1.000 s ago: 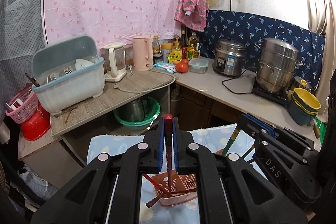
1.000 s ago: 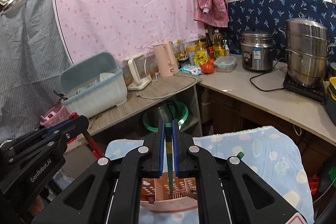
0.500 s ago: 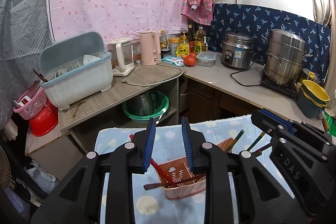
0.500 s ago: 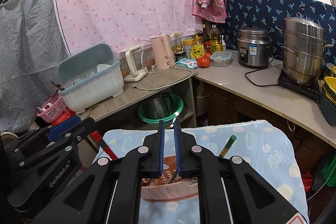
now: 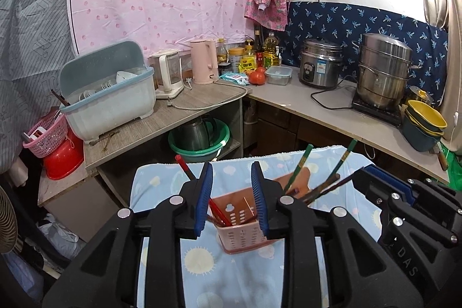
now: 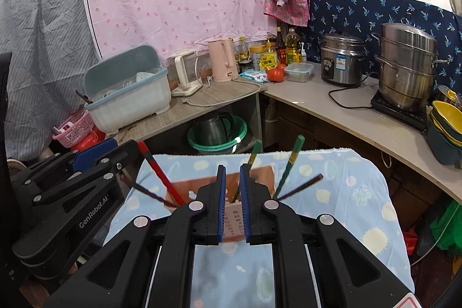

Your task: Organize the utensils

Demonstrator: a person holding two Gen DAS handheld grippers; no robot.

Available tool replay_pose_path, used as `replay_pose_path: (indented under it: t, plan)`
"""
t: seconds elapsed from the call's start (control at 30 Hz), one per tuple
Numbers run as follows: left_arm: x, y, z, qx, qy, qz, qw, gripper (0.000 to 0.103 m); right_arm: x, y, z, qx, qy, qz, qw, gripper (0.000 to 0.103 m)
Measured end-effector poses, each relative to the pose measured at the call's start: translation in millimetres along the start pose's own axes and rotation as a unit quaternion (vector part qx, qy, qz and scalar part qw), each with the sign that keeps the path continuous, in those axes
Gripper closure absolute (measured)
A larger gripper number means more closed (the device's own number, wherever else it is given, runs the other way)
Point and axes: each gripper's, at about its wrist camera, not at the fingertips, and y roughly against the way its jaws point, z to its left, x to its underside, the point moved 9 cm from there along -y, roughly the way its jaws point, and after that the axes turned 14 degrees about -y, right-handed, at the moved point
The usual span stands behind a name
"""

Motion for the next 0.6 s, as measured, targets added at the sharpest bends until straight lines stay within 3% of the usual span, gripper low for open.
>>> replay_pose_path:
  t: [0.07, 0.17, 0.47, 0.6]
  plan:
    - [6, 3, -3, 0.002, 0.001, 0.002, 1.0000, 0.070, 5, 3, -3, 0.003, -0.001, 0.004, 1.000, 0.090]
    - [15, 8, -9, 0.003, -0.001, 0.007, 1.0000, 0.069, 17, 8, -7, 0.010, 0.001, 0.011, 1.000, 0.084]
    - [40, 17, -19, 0.011, 0.008, 0.023, 0.9996, 0.069, 39, 21, -18, 0.017, -0.004, 0.026, 1.000, 0.079]
    - [50, 21, -21, 0.008, 0.014, 0.029, 0.9995, 0.059, 45, 25, -22, 0.023, 0.000, 0.027, 0.999, 0.076]
